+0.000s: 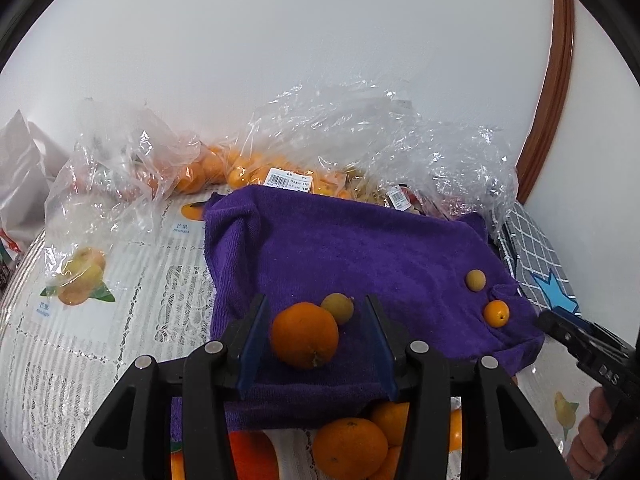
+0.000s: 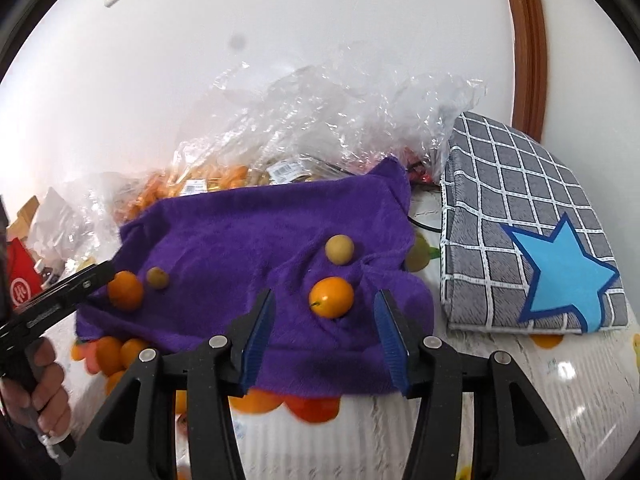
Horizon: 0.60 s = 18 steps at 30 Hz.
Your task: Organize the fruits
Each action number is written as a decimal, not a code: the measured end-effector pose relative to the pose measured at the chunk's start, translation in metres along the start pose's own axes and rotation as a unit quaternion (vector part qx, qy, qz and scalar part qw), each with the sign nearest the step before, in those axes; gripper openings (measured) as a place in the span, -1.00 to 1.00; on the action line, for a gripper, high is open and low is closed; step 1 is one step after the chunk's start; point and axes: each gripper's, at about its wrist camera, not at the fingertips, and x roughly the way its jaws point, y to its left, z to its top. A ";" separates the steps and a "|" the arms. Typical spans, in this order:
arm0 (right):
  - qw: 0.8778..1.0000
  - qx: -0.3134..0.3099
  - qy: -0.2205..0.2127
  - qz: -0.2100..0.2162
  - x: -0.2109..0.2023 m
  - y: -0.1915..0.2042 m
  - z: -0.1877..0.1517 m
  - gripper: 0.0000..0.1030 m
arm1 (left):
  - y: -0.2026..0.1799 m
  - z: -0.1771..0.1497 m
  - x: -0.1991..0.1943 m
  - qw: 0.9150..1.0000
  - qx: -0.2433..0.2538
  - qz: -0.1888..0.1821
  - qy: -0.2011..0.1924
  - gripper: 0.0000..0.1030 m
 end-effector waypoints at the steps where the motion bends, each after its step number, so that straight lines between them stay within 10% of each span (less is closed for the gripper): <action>1: 1.000 -0.005 0.000 0.001 -0.006 0.003 -0.002 -0.01 | 0.001 -0.001 -0.001 1.000 -0.001 0.001 -0.001 -0.12; 18: 0.998 -0.022 0.049 0.033 -0.038 0.036 -0.053 -0.17 | 0.032 -0.031 -0.047 0.999 -0.019 0.030 -0.006 -0.12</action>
